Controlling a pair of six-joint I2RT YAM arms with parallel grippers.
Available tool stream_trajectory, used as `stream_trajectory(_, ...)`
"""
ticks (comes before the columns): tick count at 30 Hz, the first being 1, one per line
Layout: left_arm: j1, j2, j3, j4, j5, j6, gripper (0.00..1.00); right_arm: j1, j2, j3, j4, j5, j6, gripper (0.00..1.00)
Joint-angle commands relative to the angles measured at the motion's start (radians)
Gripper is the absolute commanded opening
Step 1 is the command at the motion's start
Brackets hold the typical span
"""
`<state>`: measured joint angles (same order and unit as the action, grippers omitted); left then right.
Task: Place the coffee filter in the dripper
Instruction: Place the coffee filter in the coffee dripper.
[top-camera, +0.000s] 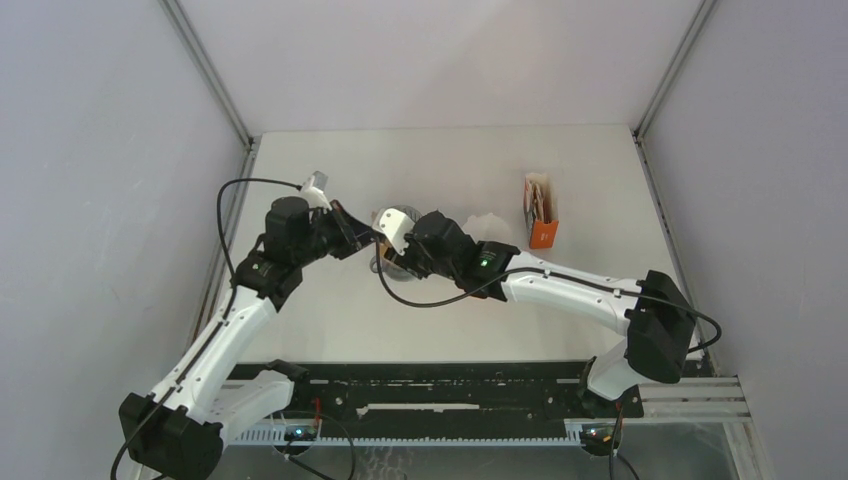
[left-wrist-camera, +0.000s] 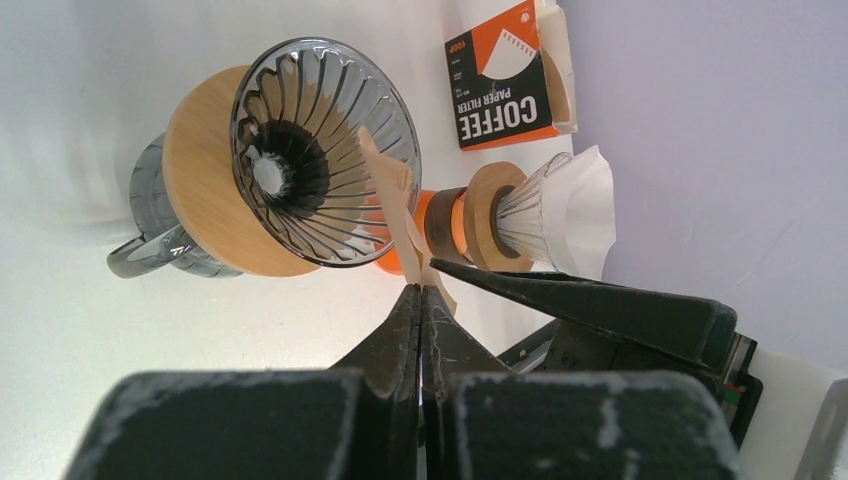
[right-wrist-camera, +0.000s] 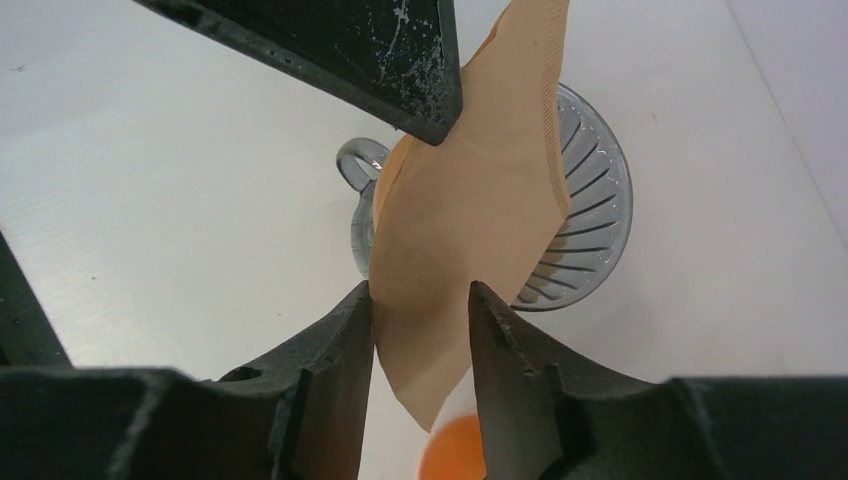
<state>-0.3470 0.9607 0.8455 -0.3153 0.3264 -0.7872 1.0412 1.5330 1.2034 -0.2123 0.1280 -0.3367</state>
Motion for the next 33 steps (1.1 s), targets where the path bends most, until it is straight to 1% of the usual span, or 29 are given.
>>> stream_trajectory(1,-0.006,-0.031,0.023,0.046,0.014,-0.015,0.00,0.007,0.012,0.016,0.068,0.041,-0.022,0.44)
stream_trajectory(3,-0.006,-0.034,0.022,0.045,0.017,-0.018,0.00,0.010,0.019,0.016,0.074,0.056,-0.030,0.41)
stream_trajectory(5,-0.006,-0.033,0.022,0.045,0.021,-0.020,0.00,0.013,0.025,0.016,0.082,0.075,-0.034,0.34)
stream_trajectory(9,-0.005,-0.042,0.017,0.050,0.018,-0.025,0.01,0.026,0.025,0.016,0.093,0.113,-0.036,0.10)
stream_trajectory(10,-0.006,-0.044,0.014,0.052,0.015,-0.028,0.03,0.029,0.024,0.016,0.097,0.121,-0.036,0.04)
stream_trajectory(11,-0.005,-0.048,0.011,0.054,0.008,-0.031,0.07,0.032,0.025,0.016,0.101,0.133,-0.037,0.00)
stream_trajectory(14,-0.003,-0.073,-0.001,0.065,-0.020,-0.052,0.15,0.040,0.029,0.015,0.103,0.165,-0.037,0.00)
stream_trajectory(15,-0.001,-0.084,-0.008,0.072,-0.032,-0.067,0.19,0.041,0.029,0.016,0.103,0.173,-0.035,0.00)
stream_trajectory(16,0.001,-0.097,-0.016,0.079,-0.045,-0.079,0.22,0.042,0.028,0.016,0.103,0.178,-0.034,0.00)
stream_trajectory(23,0.006,-0.183,-0.077,0.108,-0.149,-0.145,0.26,0.049,0.019,0.016,0.103,0.193,-0.037,0.00)
stream_trajectory(25,0.007,-0.189,-0.083,0.108,-0.162,-0.151,0.29,0.052,0.020,0.016,0.105,0.195,-0.043,0.00)
stream_trajectory(29,0.007,-0.175,-0.078,0.107,-0.140,-0.156,0.31,0.058,0.024,0.016,0.108,0.208,-0.046,0.00)
stream_trajectory(33,0.007,-0.168,-0.085,0.105,-0.117,-0.164,0.36,0.062,0.024,0.015,0.117,0.226,-0.044,0.00)
